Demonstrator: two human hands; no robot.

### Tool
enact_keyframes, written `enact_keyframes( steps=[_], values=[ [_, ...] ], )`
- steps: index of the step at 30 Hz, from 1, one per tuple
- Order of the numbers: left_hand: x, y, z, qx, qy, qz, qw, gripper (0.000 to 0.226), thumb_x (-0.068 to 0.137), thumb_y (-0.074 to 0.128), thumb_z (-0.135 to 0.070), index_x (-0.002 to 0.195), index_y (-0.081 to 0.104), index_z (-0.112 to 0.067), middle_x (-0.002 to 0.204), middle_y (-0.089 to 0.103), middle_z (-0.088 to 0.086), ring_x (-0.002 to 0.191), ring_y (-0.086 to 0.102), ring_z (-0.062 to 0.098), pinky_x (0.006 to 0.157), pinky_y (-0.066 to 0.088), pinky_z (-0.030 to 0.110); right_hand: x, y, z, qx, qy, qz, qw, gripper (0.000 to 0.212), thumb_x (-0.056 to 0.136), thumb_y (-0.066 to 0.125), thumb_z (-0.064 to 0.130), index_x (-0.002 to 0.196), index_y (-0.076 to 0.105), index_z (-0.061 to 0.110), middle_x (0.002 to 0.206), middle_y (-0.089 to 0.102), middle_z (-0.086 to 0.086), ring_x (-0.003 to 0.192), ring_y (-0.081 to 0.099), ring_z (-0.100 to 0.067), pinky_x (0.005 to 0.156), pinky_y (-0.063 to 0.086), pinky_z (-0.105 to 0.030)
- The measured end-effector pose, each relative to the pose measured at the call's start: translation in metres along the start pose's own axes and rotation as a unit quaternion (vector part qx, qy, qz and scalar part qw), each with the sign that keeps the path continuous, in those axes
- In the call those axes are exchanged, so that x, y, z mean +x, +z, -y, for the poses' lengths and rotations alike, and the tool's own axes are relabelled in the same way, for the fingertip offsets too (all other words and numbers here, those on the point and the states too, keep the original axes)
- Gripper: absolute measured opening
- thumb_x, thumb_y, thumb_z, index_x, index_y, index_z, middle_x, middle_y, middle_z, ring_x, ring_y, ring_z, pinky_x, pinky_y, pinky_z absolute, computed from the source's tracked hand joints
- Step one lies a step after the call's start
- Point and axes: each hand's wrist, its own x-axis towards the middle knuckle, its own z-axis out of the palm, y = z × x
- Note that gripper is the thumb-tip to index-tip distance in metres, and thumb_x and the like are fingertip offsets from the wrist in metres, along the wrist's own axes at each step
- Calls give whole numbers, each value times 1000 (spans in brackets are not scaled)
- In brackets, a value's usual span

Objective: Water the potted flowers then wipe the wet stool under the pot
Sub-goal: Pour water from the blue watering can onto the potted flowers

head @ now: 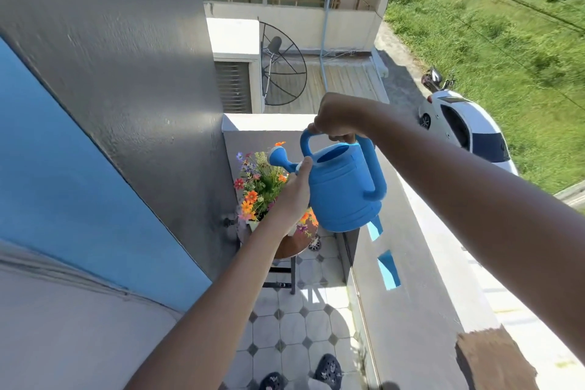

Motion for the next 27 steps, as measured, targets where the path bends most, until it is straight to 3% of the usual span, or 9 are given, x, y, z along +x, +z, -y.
enact_keyframes(
  steps=[4, 9, 16, 21, 25, 27],
  values=[
    [1, -6, 4, -3, 0, -18, 1000, 75, 81, 22, -81, 126, 54, -30, 121, 63, 11, 111, 60, 27, 100, 48, 56, 0, 1, 11, -20, -6, 18, 1000, 34, 100, 55, 28, 79, 52, 2, 61, 51, -10, 48, 44, -20, 47, 37, -28],
    [-6, -13, 16, -9, -9, -29, 999, 89, 71, 25, -91, 127, 55, -28, 119, 65, 5, 110, 62, 22, 98, 48, 60, -3, 7, 18, 6, -4, 39, 999, 31, 100, 57, 26, 82, 51, 1, 61, 47, -10, 48, 39, -19, 45, 32, -28],
    [-38, -17, 20, -21, 0, -34, 999, 71, 85, 22, -75, 126, 55, -27, 121, 64, 5, 112, 59, 19, 102, 46, 55, -24, 18, 27, 33, 3, 56, 998, 29, 100, 58, 26, 83, 47, 4, 59, 41, -8, 45, 32, -16, 42, 27, -25],
    [-58, -18, 33, -15, -21, -22, 999, 95, 66, 24, -91, 134, 48, -29, 124, 61, 4, 115, 58, 20, 103, 44, 57, -44, 25, 31, 33, 8, 77, 996, 29, 100, 57, 25, 82, 48, 5, 59, 36, -5, 45, 28, -14, 40, 24, -23],
    [-73, -16, 36, -8, -17, 1, 1000, 82, 80, 21, -83, 133, 45, -26, 122, 60, -1, 110, 57, 14, 102, 46, 56, -59, 32, 31, 21, 17, 84, 996, 28, 100, 56, 25, 81, 48, 6, 60, 36, -5, 47, 26, -14, 43, 21, -24],
    [-77, -13, 39, 1, -36, 4, 999, 93, 75, 21, -87, 138, 44, -22, 125, 59, -1, 110, 57, 13, 102, 46, 54, -64, 34, 27, 21, 19, 86, 996, 27, 100, 56, 23, 82, 49, 4, 60, 36, -5, 46, 25, -14, 43, 20, -25]
  ],
)
